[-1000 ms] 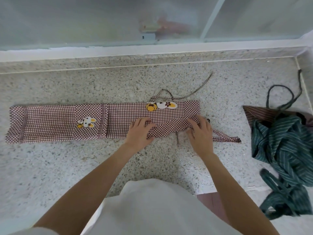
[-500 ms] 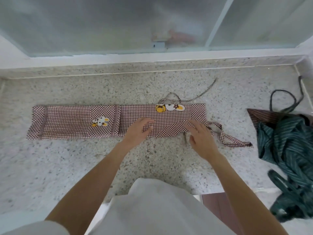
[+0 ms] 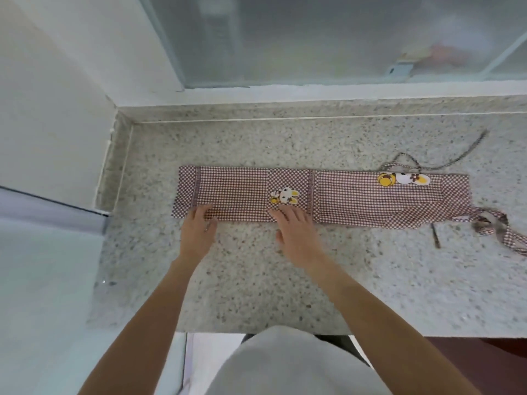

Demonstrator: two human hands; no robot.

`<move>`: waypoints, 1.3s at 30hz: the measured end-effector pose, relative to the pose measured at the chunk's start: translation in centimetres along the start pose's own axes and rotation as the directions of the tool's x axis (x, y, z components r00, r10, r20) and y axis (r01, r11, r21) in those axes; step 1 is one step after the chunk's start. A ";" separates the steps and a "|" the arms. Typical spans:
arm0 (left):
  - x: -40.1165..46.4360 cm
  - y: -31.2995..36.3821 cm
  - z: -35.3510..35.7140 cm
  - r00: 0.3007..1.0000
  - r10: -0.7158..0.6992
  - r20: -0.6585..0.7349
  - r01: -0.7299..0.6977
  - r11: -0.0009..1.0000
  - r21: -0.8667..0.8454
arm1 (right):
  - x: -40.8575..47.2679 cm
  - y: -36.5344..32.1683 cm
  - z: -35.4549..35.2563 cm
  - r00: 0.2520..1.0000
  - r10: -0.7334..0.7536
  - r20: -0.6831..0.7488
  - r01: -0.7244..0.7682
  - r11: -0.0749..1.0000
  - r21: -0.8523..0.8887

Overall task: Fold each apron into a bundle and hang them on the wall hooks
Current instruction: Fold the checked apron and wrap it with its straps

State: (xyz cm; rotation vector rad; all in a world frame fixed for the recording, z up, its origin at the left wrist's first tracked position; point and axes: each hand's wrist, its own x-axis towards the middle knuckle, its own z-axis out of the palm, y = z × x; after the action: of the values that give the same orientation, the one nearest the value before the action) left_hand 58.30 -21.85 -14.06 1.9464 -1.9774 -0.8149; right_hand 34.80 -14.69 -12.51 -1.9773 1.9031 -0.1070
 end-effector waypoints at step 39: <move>-4.0 28.5 12.7 0.845 0.526 0.091 -0.487 0.829 -0.276 | -11.2 16.5 -5.5 0.902 0.347 -0.257 -0.240 0.898 0.369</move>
State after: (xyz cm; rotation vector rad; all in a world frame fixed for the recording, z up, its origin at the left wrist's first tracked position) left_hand 27.89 -16.60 -8.04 1.1565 -2.2137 -1.0252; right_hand 16.62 -5.00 -10.46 -1.4946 2.1930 -0.6506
